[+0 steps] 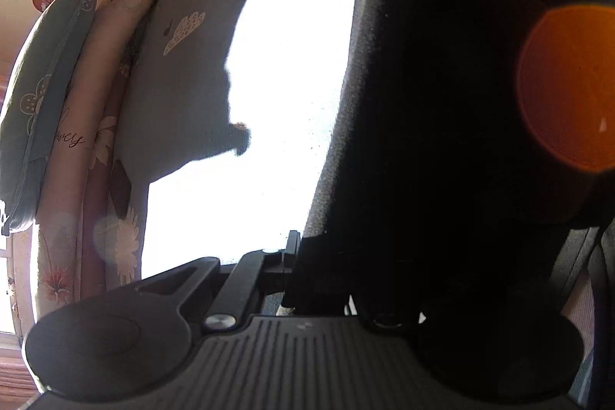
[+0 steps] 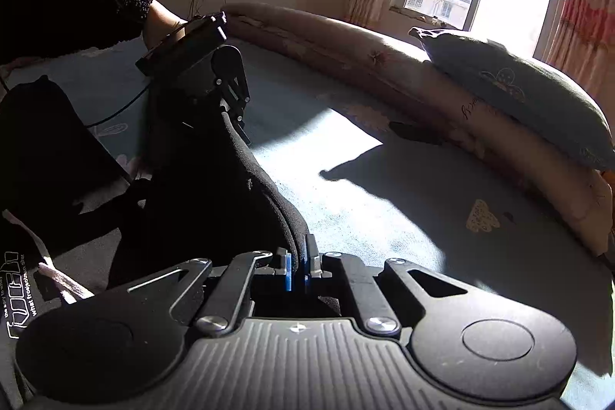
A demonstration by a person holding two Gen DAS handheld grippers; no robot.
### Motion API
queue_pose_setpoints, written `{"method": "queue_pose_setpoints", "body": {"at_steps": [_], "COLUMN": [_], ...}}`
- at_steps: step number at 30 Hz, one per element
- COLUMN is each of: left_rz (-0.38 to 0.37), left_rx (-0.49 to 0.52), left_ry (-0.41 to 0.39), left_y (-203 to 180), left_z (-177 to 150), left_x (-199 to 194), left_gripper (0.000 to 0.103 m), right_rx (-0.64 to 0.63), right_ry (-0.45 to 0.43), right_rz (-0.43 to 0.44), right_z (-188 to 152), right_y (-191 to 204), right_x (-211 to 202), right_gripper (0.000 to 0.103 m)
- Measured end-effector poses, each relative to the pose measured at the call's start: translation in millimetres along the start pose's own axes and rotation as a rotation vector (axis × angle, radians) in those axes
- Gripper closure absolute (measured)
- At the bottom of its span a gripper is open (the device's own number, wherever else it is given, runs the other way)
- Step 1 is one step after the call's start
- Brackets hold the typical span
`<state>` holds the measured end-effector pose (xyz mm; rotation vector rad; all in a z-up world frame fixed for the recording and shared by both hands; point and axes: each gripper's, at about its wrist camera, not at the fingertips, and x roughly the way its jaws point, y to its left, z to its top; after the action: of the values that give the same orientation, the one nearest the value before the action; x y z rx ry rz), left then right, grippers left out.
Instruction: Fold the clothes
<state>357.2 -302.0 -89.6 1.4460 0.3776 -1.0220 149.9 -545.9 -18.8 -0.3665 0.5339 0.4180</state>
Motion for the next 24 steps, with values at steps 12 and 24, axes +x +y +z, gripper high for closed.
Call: {"method": "queue_pose_setpoints", "body": {"at_steps": [12, 24], "left_rz": [0.084, 0.109], "left_rx": [-0.108, -0.157], "left_ry": [-0.027, -0.118], "left_y": [-16, -56], "left_z": [-7, -7], "left_x": [-81, -175], "left_gripper": [0.103, 0.103], "right_rx": [-0.117, -0.3], "right_ry": [0.082, 0.184], "right_rz": [-0.097, -0.213], "right_z": [13, 23], "right_y": [43, 101], "right_x": [-18, -52], "right_gripper": [0.097, 0.097]}}
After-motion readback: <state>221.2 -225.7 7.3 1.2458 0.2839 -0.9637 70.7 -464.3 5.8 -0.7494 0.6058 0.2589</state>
